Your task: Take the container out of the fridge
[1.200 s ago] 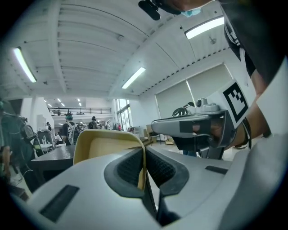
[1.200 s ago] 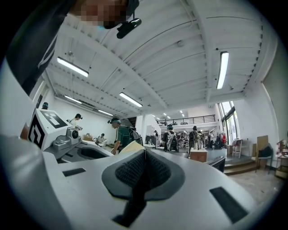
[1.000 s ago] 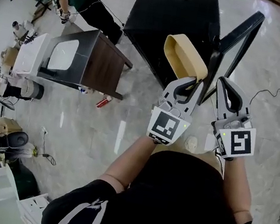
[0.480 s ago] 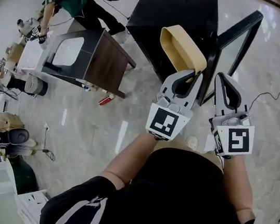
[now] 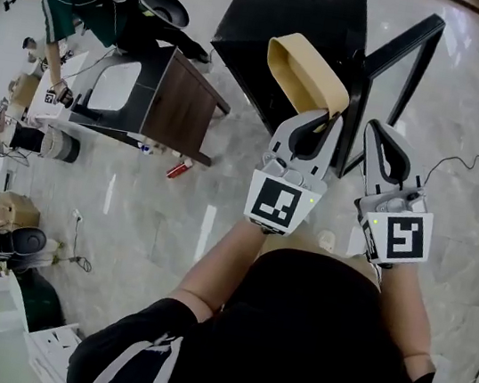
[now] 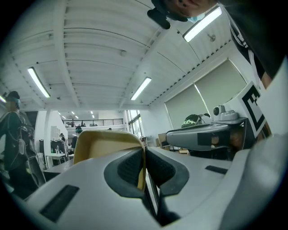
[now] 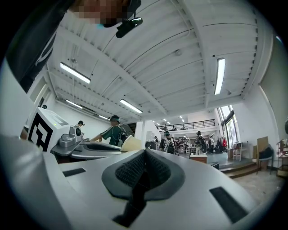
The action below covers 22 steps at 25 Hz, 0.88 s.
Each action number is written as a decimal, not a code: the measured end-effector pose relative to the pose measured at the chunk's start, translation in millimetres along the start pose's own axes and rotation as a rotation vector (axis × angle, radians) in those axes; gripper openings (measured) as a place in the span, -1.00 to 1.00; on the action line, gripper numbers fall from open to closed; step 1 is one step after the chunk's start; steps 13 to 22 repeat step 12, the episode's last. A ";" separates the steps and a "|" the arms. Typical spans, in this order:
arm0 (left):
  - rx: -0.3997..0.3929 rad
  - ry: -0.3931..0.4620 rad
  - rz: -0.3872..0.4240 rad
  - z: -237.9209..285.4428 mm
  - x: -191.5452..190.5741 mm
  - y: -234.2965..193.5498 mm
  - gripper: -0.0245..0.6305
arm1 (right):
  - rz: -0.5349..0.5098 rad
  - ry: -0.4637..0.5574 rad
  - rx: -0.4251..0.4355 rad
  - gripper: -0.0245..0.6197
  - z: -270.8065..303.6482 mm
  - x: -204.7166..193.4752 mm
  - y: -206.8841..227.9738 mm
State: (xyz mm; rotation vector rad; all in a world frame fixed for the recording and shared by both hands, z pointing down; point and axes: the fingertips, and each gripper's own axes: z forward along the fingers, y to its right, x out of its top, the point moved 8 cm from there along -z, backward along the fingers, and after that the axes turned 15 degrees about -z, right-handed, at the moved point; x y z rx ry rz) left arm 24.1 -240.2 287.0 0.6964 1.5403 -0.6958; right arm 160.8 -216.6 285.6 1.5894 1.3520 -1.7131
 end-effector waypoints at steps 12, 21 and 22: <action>0.012 0.024 0.025 9.2 -13.6 7.2 -0.82 | 0.003 0.009 0.008 -0.81 -5.2 -17.1 6.0; 0.012 0.024 0.025 9.2 -13.6 7.2 -0.82 | 0.003 0.009 0.008 -0.81 -5.2 -17.1 6.0; 0.012 0.024 0.025 9.2 -13.6 7.2 -0.82 | 0.003 0.009 0.008 -0.81 -5.2 -17.1 6.0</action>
